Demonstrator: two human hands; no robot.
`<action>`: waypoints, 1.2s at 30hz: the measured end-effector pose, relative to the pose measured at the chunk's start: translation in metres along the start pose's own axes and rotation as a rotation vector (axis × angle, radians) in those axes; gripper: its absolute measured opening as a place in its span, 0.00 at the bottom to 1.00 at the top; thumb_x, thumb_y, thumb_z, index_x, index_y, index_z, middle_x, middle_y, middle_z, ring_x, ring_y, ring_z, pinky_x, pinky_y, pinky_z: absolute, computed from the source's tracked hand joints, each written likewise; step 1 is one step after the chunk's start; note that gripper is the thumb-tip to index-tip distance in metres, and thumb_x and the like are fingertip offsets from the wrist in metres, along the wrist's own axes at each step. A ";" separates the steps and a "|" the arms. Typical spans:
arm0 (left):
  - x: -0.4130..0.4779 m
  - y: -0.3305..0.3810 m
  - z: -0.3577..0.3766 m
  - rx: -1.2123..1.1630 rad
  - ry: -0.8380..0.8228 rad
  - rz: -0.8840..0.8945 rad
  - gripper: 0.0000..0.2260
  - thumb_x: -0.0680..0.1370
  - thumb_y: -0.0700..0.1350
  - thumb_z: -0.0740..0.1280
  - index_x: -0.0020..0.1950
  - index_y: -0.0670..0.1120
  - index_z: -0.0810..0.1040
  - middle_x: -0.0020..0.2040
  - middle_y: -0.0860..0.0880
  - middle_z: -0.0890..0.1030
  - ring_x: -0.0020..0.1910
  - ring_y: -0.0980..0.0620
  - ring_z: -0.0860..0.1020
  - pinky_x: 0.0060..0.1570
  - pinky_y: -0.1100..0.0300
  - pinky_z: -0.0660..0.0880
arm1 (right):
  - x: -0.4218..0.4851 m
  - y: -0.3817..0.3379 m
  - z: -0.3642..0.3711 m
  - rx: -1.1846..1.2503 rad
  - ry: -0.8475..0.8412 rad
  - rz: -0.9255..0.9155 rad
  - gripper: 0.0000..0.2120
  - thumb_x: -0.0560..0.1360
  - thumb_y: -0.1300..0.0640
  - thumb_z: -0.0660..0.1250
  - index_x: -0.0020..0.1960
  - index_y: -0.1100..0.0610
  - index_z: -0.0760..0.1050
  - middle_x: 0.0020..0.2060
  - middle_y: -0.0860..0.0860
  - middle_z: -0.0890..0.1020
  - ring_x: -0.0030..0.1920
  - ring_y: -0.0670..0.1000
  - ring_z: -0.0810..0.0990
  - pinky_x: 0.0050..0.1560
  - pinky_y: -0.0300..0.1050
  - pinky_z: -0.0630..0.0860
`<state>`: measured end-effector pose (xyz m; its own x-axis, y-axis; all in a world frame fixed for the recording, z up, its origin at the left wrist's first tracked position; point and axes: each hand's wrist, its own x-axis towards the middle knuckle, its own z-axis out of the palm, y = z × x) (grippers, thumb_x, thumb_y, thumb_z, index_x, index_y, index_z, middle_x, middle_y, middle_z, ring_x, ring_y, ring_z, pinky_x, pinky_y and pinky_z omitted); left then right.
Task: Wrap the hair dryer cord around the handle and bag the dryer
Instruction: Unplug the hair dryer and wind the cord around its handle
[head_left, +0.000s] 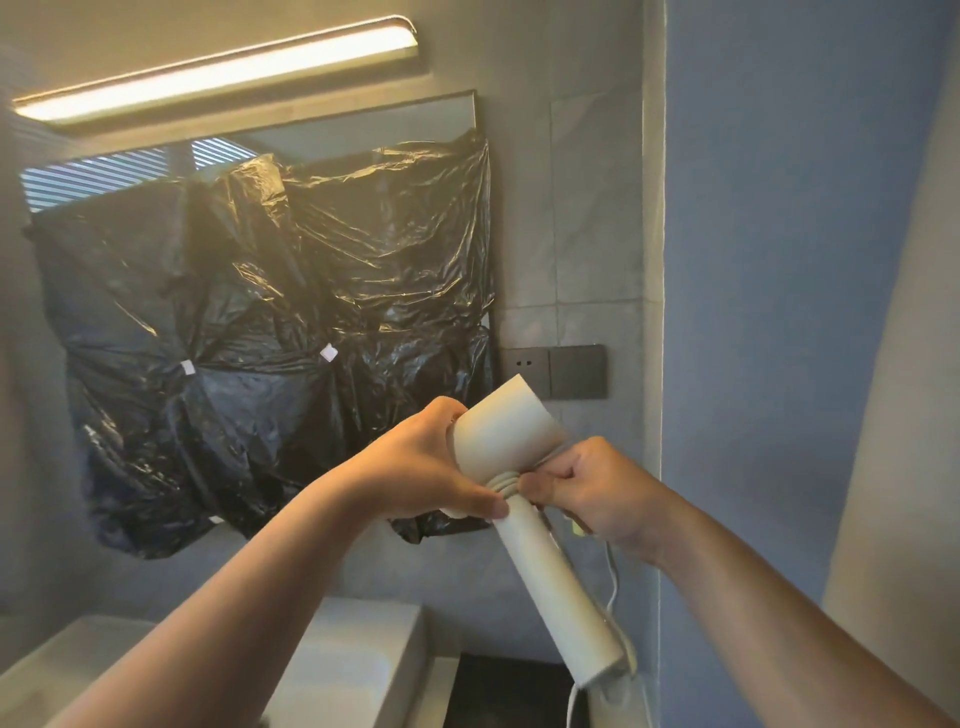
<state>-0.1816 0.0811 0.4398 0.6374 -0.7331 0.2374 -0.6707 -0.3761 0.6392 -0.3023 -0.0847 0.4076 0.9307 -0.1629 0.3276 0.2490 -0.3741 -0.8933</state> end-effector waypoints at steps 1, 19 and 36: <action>-0.001 -0.001 0.000 -0.030 0.005 0.007 0.39 0.50 0.55 0.80 0.59 0.56 0.70 0.50 0.49 0.80 0.46 0.47 0.83 0.41 0.46 0.83 | -0.001 -0.003 -0.001 0.014 -0.016 0.001 0.07 0.76 0.66 0.65 0.42 0.67 0.79 0.15 0.43 0.72 0.18 0.39 0.69 0.22 0.27 0.64; -0.007 0.007 0.017 -0.636 0.207 0.107 0.36 0.51 0.55 0.82 0.57 0.45 0.81 0.49 0.41 0.84 0.47 0.42 0.83 0.39 0.51 0.80 | 0.019 0.021 -0.014 0.643 -0.031 -0.009 0.24 0.40 0.43 0.85 0.33 0.49 0.83 0.31 0.51 0.84 0.25 0.48 0.80 0.24 0.39 0.77; 0.004 0.015 0.037 -0.441 0.851 0.098 0.25 0.62 0.51 0.81 0.55 0.55 0.77 0.46 0.54 0.82 0.44 0.53 0.81 0.39 0.55 0.80 | -0.003 -0.002 0.038 0.082 0.301 -0.014 0.12 0.79 0.61 0.59 0.45 0.48 0.78 0.34 0.55 0.82 0.29 0.49 0.70 0.28 0.43 0.68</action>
<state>-0.2032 0.0520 0.4233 0.7639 -0.0283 0.6447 -0.6436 0.0388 0.7644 -0.2956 -0.0486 0.3964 0.8087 -0.4259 0.4057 0.2936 -0.3054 -0.9059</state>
